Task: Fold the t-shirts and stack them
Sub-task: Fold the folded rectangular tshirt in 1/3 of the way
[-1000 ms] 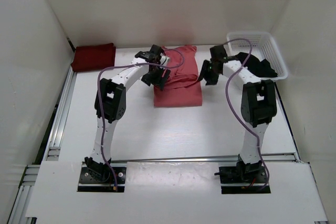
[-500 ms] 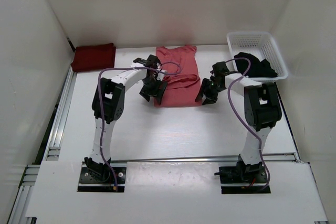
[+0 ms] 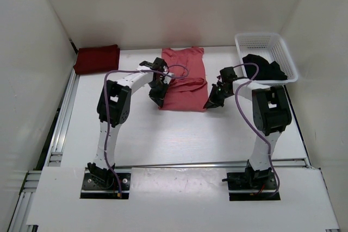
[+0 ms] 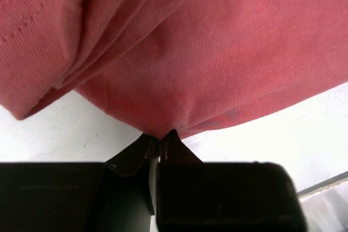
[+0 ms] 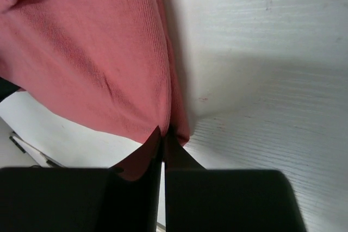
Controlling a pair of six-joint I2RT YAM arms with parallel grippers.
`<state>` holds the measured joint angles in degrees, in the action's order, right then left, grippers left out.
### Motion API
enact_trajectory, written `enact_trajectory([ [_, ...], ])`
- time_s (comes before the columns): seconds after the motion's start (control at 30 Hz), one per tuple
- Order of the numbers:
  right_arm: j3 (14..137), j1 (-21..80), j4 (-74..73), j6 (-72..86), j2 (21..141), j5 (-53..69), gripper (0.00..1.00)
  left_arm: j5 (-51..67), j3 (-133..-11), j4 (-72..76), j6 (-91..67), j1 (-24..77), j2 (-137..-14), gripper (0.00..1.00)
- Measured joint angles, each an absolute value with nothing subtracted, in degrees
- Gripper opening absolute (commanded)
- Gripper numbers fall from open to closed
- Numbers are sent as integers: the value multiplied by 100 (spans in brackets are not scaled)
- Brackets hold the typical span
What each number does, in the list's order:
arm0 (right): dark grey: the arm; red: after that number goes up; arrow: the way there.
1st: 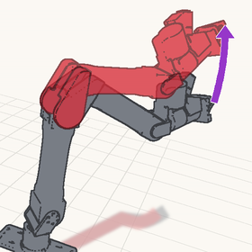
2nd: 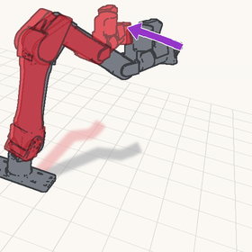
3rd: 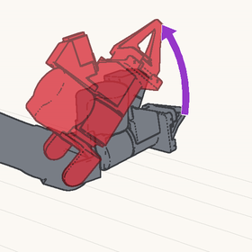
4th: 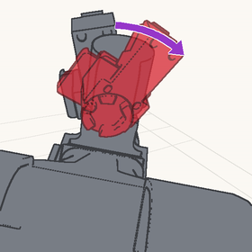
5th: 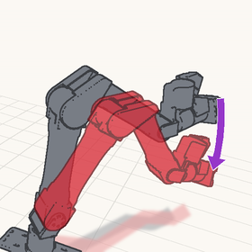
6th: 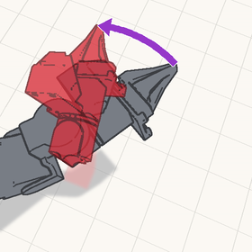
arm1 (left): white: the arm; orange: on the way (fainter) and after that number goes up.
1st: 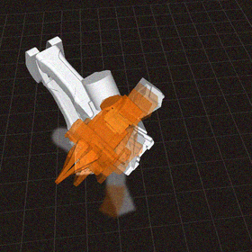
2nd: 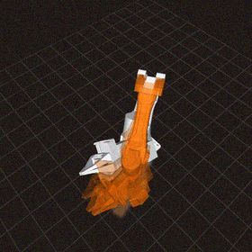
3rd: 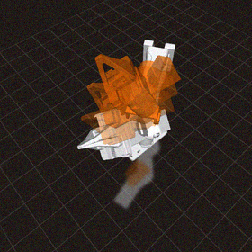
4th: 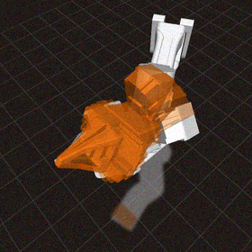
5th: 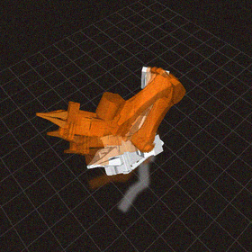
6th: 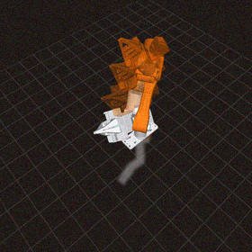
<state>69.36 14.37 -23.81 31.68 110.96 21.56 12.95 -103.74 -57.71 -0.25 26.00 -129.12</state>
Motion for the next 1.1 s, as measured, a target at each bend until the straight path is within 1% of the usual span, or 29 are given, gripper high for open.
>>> enact_trajectory([
  [0.1, 6711, 1476, -2296, 3148, 10986, 2259, 0, 1293, -9896, -5640, -30, 2600, -12615, 11],
  [0.17, 6346, 1581, -2333, 3105, 10650, 2279, 0, 1293, -9201, -5542, -34, 2611, -12178, 11],
  [0.27, 5548, 1909, -2473, 3050, 9747, 2265, 0, 1267, -8130, -5658, -47, 2718, -11345, 11],
  [0.33, 5002, 2226, -2576, 3030, 9070, 2235, 0, 1210, -7446, -5739, -49, 2917, -10742, 15],
  [0.4, 4464, 2534, -2709, 3063, 8416, 2182, 0, 1142, -6783, -5883, -49, 3221, -10151, 17],
  [0.5, 3933, 2961, -2923, 3205, 7835, 2121, 0, 1094, -6121, -6012, -51, 3754, -9640, 17],
  [0.57, 3651, 3328, -3020, 3367, 7579, 2067, 0, 1031, -5846, -6058, -58, 4082, -9419, 22],
  [0.6, 3553, 3498, -3057, 3437, 7485, 2043, 0, 978, -5778, -6088, -64, 4252, -9338, 28],
  [0.63, 3465, 3677, -3129, 3498, 7387, 2003, 2, 923, -5756, -6125, -51, 4423, -9279, 45],
  [0.67, 3395, 3828, -3218, 3557, 7303, 1942, 9, 832, -5752, -6171, -30, 4595, -9238, 54],
  [0.7, 3343, 3944, -3321, 3599, 7249, 1876, 24, 755, -5749, -6211, -27, 4748, -9201, 62],
  [0.73, 3304, 4042, -3448, 3649, 7212, 1811, 42, 661, -5747, -6243, -27, 4869, -9177, 67],
  [0.77, 3293, 4128, -3599, 3697, 7192, 1745, 46, 585, -5745, -6267, -16, 4969, -9153, 72],
  [0.83, 3326, 4246, -3879, 3695, 7098, 1555, 55, 373, -5736, -6305, -19, 5065, -9067, 72],
  [0.9, 3494, 4237, -4224, 3647, 6888, 1334, 55, 8, -5710, -6381, -10, 5081, -8866, 72],
  [0.97, 3839, 4187, -4539, 3562, 6716, 1107, 58, -438, -5607, -6379, -5, 5074, -8527, 72],
  [1.1, 4740, 4080, -4637, 3227, 6757, 661, 61, -1227, -5485, -6038, 1, 5035, -7856, 72],
])
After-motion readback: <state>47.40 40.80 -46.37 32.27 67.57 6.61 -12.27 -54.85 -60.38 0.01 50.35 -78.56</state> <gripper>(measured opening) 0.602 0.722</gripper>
